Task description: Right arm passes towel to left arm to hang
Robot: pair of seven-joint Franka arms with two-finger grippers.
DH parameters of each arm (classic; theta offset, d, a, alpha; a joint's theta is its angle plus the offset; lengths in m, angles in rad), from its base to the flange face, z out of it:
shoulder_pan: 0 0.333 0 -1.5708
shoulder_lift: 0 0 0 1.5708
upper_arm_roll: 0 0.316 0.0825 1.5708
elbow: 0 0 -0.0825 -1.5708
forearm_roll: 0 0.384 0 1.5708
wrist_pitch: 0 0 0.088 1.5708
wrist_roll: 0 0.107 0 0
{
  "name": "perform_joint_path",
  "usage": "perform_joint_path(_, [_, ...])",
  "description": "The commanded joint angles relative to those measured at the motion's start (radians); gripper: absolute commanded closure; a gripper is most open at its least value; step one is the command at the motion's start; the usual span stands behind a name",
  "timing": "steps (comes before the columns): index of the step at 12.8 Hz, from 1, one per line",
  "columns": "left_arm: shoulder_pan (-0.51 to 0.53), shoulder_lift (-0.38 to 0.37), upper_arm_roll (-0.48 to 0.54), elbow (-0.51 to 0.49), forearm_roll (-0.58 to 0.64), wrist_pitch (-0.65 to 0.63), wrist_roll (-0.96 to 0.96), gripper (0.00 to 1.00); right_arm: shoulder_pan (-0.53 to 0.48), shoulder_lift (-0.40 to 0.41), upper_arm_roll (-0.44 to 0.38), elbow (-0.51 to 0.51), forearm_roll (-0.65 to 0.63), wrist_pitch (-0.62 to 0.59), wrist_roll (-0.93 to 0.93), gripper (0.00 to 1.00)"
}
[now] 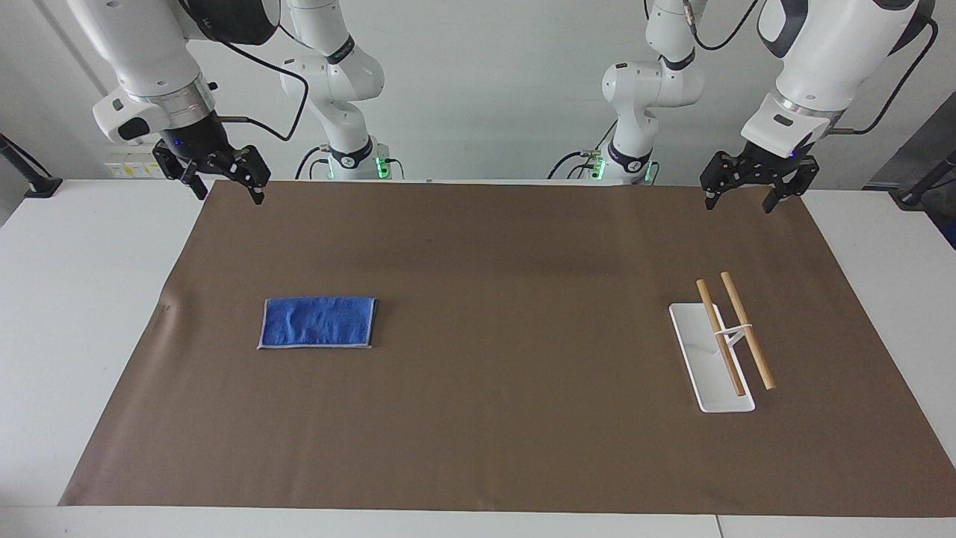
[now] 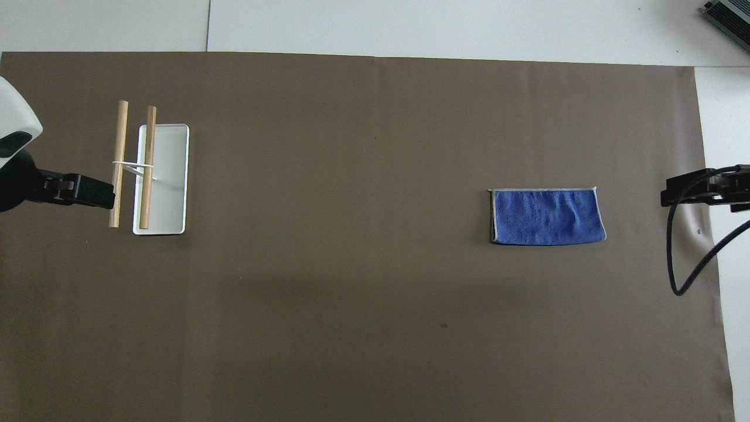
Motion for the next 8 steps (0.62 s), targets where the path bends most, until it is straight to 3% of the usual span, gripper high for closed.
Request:
perform_joint_path(1, [-0.011, -0.017, 0.01, -0.011, -0.007, -0.004, 0.005, 0.0, -0.004, -0.022, 0.007, -0.019, 0.005, -0.008, 0.024, 0.0])
perform_joint_path(8, [-0.011, -0.017, 0.009, -0.011, -0.009, -0.001, 0.001, 0.0, -0.005, -0.022, 0.006, -0.017, 0.01, -0.006, 0.011, 0.0])
